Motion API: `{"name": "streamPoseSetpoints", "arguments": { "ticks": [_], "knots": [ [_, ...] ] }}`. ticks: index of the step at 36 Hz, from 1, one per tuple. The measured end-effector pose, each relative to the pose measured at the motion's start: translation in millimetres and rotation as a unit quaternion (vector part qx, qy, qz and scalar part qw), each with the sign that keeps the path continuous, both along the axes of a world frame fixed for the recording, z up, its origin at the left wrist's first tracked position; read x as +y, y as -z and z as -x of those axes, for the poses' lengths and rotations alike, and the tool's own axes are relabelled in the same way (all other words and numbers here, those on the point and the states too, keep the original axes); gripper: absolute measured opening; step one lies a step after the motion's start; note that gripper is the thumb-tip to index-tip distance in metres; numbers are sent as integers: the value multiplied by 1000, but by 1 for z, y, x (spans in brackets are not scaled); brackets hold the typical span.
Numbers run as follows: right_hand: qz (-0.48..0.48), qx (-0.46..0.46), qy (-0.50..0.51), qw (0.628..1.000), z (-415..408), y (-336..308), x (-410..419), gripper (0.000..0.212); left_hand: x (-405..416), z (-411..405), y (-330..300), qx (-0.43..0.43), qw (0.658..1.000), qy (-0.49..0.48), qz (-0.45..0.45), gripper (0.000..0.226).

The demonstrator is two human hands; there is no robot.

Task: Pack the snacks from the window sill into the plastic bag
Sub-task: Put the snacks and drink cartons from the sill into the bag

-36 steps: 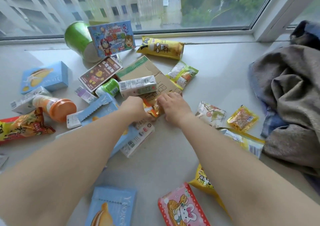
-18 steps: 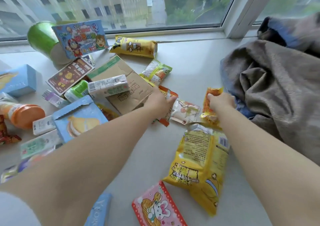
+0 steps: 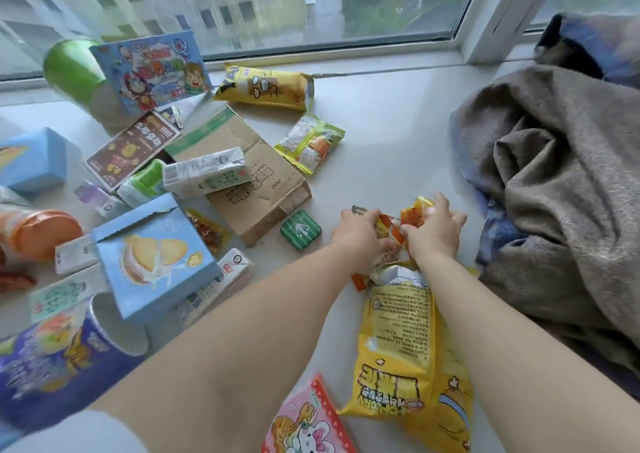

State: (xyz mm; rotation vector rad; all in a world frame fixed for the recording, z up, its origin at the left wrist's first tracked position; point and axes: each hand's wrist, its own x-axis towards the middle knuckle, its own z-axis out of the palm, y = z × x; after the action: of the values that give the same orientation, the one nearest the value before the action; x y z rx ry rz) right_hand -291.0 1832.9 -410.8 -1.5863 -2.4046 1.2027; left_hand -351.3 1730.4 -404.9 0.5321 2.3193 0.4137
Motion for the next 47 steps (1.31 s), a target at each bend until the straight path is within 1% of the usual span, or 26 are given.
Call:
{"name": "streamPoseSetpoints", "arguments": {
  "ticks": [2, 3, 6, 8, 9, 11, 14, 16, 18, 20, 21, 23, 25, 27, 29, 31, 33, 34, 36, 38, 40, 42, 45, 47],
  "knots": [
    [24, 11, 14, 1000, 4, -7, -6, 95, -10, 0, -5, 1, 1000, 13, 1, 61],
    [31, 21, 23, 999, 7, -11, -10, 99, -16, 0, -9, 4, 1000, 12, -8, 56],
    [56, 64, 39, 996, 19, -26, -21, 98, -40, 12, -31, 40, 997, -41, -45, 45],
    [76, 82, 31, 993, 29, -38, -29, 90, -59, 29, -50, 68, 991, -79, -82, 39],
    [87, 90, 23, 992, 36, -44, -33, 83, -69, 39, -60, 80, 988, -87, -103, 36],
    [100, 95, 0, 990, 54, -51, -41, 62, -93, 57, -76, 106, 979, -102, -139, 31],
    [93, 96, -52, 990, 83, -56, -52, 33, -128, 82, -89, 150, 963, -139, -176, 19],
    [91, 116, -72, 986, 102, -59, -59, 22, -152, 96, -90, 172, 965, -130, -146, 19],
    [83, 128, -76, 985, 121, -60, -64, 20, -173, 108, -86, 171, 981, -68, -64, 23],
    [79, 119, -78, 987, 140, -60, -67, 24, -192, 118, -83, 122, 992, 0, 35, 27],
    [82, 112, -81, 987, 148, -59, -68, 27, -200, 121, -83, 90, 992, 32, 87, 30],
    [83, 95, -91, 988, 162, -55, -70, 30, -213, 126, -82, 30, 981, 81, 175, 41],
    [66, 81, -102, 989, 173, -51, -71, 31, -225, 130, -82, -15, 971, 100, 216, 46],
    [58, 67, -107, 990, 184, -43, -73, 33, -234, 133, -78, -39, 973, 93, 208, 43],
    [49, 49, -118, 991, 194, -35, -74, 39, -240, 139, -73, -43, 979, 66, 186, 38],
    [32, 23, -126, 991, 203, -25, -75, 48, -243, 146, -65, -24, 986, 21, 165, 36],
    [-1, -12, -142, 990, 210, -17, -74, 56, -244, 151, -58, 9, 989, -21, 145, 40],
    [-29, -32, -158, 986, 212, -15, -75, 59, -244, 153, -55, 19, 990, -35, 135, 41],
    [-75, -51, -189, 978, 212, -11, -77, 57, -242, 155, -49, 29, 992, -49, 111, 42],
    [-96, -61, -221, 969, 213, -6, -81, 55, -239, 154, -44, 33, 993, -45, 107, 41],
    [-107, -86, -251, 958, 214, -3, -84, 52, -235, 152, -37, 38, 992, -12, 124, 37],
    [-112, -104, -275, 949, 215, -2, -84, 48, -231, 151, -30, 45, 990, 12, 133, 40],
    [-128, -94, -302, 940, 210, -1, -82, 45, -232, 150, -25, 18, 988, -5, 151, 44],
    [-139, -78, -295, 942, 204, 0, -83, 49, -231, 148, -25, 2, 985, 11, 173, 43]
  ]
}}
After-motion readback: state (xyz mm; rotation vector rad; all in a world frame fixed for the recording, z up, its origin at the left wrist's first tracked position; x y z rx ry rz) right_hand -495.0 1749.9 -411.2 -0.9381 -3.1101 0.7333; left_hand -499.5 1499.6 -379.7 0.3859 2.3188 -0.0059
